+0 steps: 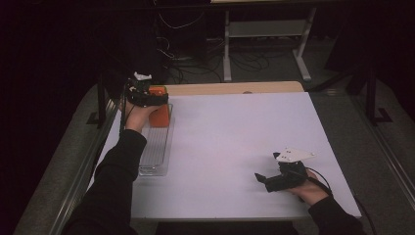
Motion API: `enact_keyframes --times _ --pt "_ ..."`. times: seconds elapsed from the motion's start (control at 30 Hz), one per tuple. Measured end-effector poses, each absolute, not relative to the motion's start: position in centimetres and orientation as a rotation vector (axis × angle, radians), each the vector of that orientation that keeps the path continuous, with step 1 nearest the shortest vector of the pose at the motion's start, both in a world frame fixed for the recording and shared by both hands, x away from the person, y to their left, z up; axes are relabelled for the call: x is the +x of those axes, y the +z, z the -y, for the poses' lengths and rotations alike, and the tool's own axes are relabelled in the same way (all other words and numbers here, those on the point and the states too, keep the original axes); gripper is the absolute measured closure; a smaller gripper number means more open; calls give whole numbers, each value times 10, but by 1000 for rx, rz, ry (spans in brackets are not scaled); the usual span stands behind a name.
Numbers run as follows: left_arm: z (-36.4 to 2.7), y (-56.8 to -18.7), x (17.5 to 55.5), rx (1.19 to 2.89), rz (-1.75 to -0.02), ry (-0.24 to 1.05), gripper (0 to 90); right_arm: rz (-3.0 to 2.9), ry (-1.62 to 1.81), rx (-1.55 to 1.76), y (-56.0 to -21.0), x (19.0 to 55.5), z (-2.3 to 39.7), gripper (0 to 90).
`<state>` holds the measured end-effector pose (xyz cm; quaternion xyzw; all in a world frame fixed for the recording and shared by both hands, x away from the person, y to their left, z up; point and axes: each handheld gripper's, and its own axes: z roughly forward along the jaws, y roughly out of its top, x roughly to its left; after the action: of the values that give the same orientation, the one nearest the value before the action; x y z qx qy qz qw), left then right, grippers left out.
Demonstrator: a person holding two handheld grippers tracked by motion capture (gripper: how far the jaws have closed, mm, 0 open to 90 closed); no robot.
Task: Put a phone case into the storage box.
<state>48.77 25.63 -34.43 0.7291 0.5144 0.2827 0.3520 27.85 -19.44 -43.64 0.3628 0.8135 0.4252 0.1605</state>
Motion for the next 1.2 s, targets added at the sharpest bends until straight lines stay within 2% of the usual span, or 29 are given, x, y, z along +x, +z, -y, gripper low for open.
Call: enact_keyframes --times 0.23,0.4,0.67,1.2 --pt "-270 -328 469 1889 -1260 677 0 -2325 1214 1031 -436 278 193 4" --pt "-272 -321 451 1939 -1135 601 0 -2331 1212 1031 -437 278 192 4" --pt "-265 -321 421 1937 -986 480 0 -2327 1217 1019 -436 278 193 4" --pt "-253 -340 366 1988 -802 359 0 -2321 1256 1007 -430 277 194 4"
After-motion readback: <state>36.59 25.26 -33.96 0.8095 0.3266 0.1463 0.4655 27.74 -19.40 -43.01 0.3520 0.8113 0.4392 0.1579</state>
